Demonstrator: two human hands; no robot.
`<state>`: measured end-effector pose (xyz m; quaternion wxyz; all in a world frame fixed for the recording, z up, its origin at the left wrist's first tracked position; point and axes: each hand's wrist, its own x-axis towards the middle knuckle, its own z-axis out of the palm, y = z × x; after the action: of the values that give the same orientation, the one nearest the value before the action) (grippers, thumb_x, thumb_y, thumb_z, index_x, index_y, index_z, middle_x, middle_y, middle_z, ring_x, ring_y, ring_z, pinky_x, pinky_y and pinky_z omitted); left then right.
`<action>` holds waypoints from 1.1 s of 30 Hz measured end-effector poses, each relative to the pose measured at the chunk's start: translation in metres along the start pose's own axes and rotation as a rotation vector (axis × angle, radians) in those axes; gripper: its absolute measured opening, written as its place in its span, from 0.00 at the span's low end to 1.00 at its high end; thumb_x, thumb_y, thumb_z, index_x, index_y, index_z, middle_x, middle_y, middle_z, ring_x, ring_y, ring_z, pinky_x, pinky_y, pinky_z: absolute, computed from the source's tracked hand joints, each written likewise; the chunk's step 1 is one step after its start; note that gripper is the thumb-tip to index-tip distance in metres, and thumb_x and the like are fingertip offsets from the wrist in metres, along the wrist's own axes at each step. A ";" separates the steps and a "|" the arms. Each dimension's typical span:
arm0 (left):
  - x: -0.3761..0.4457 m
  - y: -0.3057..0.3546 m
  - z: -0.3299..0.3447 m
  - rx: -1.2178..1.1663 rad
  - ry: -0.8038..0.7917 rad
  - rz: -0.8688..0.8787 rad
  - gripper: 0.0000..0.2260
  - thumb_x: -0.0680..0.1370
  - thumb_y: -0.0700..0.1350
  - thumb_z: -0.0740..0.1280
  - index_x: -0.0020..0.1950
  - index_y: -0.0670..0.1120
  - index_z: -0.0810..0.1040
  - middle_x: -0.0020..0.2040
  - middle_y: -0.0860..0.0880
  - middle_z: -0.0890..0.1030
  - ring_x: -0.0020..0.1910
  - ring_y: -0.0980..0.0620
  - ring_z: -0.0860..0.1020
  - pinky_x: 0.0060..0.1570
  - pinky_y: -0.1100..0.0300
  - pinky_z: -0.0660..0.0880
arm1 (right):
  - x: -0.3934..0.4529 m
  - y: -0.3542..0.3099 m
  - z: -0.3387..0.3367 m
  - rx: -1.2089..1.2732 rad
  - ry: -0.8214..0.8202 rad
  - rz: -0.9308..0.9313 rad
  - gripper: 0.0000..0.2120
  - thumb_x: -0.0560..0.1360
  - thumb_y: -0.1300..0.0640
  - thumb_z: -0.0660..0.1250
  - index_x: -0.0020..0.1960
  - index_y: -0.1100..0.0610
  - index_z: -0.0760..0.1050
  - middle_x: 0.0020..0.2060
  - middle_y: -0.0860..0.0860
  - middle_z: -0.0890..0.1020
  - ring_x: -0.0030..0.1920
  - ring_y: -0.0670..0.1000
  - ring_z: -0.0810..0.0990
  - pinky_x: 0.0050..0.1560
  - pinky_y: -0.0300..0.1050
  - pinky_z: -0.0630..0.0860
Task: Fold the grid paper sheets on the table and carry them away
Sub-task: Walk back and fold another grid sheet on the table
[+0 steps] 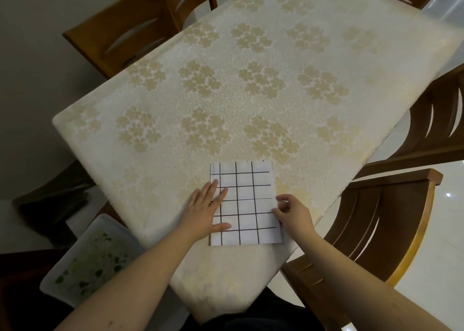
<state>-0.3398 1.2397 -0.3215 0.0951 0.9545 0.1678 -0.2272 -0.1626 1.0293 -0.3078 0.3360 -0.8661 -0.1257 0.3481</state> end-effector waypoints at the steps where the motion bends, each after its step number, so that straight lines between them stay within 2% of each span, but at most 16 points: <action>1: 0.001 -0.002 0.000 0.000 -0.002 -0.005 0.46 0.67 0.78 0.42 0.78 0.56 0.34 0.77 0.47 0.28 0.76 0.48 0.30 0.76 0.47 0.38 | -0.001 0.001 0.000 -0.005 0.007 -0.002 0.15 0.75 0.55 0.71 0.61 0.51 0.75 0.42 0.45 0.80 0.42 0.45 0.79 0.44 0.40 0.77; 4: 0.003 -0.004 0.001 0.011 -0.027 -0.018 0.48 0.64 0.79 0.43 0.77 0.58 0.31 0.75 0.46 0.25 0.75 0.46 0.27 0.75 0.46 0.35 | -0.002 0.001 0.002 -0.003 0.015 0.002 0.16 0.75 0.55 0.71 0.62 0.52 0.74 0.42 0.44 0.79 0.42 0.43 0.78 0.42 0.35 0.73; 7: 0.005 -0.005 0.003 0.016 -0.024 -0.013 0.48 0.65 0.80 0.44 0.77 0.57 0.30 0.74 0.44 0.24 0.74 0.44 0.26 0.74 0.45 0.34 | -0.004 -0.001 0.003 0.016 0.035 0.013 0.17 0.76 0.56 0.69 0.64 0.54 0.73 0.42 0.45 0.79 0.42 0.44 0.78 0.43 0.37 0.74; 9: 0.005 -0.005 0.003 0.034 -0.032 -0.015 0.48 0.67 0.79 0.48 0.76 0.57 0.29 0.74 0.43 0.23 0.73 0.43 0.25 0.74 0.44 0.34 | -0.009 -0.004 0.005 0.031 0.107 -0.008 0.19 0.77 0.56 0.67 0.67 0.55 0.71 0.44 0.47 0.79 0.43 0.45 0.78 0.43 0.38 0.75; 11: 0.006 -0.005 0.005 0.039 -0.028 -0.016 0.48 0.68 0.78 0.50 0.76 0.57 0.28 0.74 0.43 0.23 0.73 0.43 0.25 0.74 0.43 0.34 | -0.012 -0.007 0.010 -0.083 0.255 -0.139 0.21 0.78 0.56 0.66 0.69 0.55 0.69 0.52 0.51 0.78 0.49 0.49 0.78 0.50 0.44 0.76; 13: 0.006 -0.005 0.006 0.022 -0.014 -0.016 0.48 0.69 0.78 0.51 0.76 0.57 0.29 0.74 0.43 0.24 0.73 0.43 0.25 0.74 0.42 0.35 | -0.011 -0.008 0.021 -0.284 0.354 -0.382 0.22 0.77 0.56 0.67 0.70 0.57 0.70 0.59 0.55 0.77 0.57 0.54 0.76 0.59 0.49 0.72; 14: 0.006 -0.005 0.006 0.018 -0.019 -0.016 0.48 0.68 0.78 0.51 0.76 0.57 0.29 0.74 0.43 0.24 0.73 0.43 0.25 0.74 0.42 0.35 | -0.009 -0.009 0.028 -0.368 0.351 -0.505 0.23 0.76 0.56 0.67 0.71 0.57 0.69 0.63 0.55 0.76 0.61 0.55 0.74 0.62 0.51 0.70; 16: 0.007 -0.006 0.004 0.011 -0.038 -0.015 0.49 0.68 0.78 0.53 0.76 0.57 0.29 0.74 0.43 0.23 0.73 0.44 0.24 0.74 0.43 0.33 | -0.005 -0.011 0.044 -0.533 0.245 -0.699 0.26 0.77 0.54 0.64 0.74 0.57 0.66 0.70 0.55 0.72 0.70 0.56 0.69 0.68 0.54 0.66; 19: 0.006 -0.006 0.003 -0.010 -0.038 -0.016 0.50 0.67 0.77 0.55 0.77 0.57 0.30 0.74 0.43 0.24 0.73 0.44 0.25 0.74 0.43 0.34 | -0.003 0.001 0.066 -0.704 0.050 -0.828 0.28 0.80 0.48 0.57 0.77 0.56 0.60 0.76 0.54 0.63 0.77 0.55 0.60 0.75 0.55 0.56; 23: 0.006 -0.009 0.001 0.005 -0.061 -0.002 0.53 0.66 0.78 0.57 0.76 0.57 0.29 0.73 0.44 0.22 0.73 0.45 0.24 0.74 0.44 0.32 | -0.002 0.011 0.066 -0.769 -0.026 -0.745 0.29 0.81 0.43 0.54 0.79 0.54 0.56 0.78 0.52 0.57 0.79 0.52 0.52 0.76 0.57 0.53; 28: -0.001 -0.027 -0.005 0.043 -0.087 0.079 0.58 0.63 0.79 0.60 0.75 0.56 0.26 0.74 0.46 0.22 0.73 0.46 0.24 0.73 0.47 0.31 | 0.004 0.018 0.042 -0.825 -0.034 -0.611 0.30 0.82 0.40 0.47 0.80 0.49 0.46 0.79 0.50 0.46 0.79 0.50 0.43 0.77 0.56 0.44; 33: -0.004 -0.029 -0.005 0.066 -0.098 0.067 0.59 0.62 0.78 0.61 0.74 0.55 0.25 0.74 0.45 0.23 0.73 0.47 0.24 0.74 0.44 0.33 | 0.007 0.022 0.028 -0.842 -0.061 -0.540 0.31 0.80 0.36 0.40 0.80 0.47 0.43 0.79 0.49 0.43 0.79 0.50 0.40 0.76 0.56 0.41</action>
<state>-0.3515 1.2666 -0.3183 0.0794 0.9500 0.1233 -0.2756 -0.1773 1.0298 -0.3414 0.0315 -0.8525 -0.4847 0.1931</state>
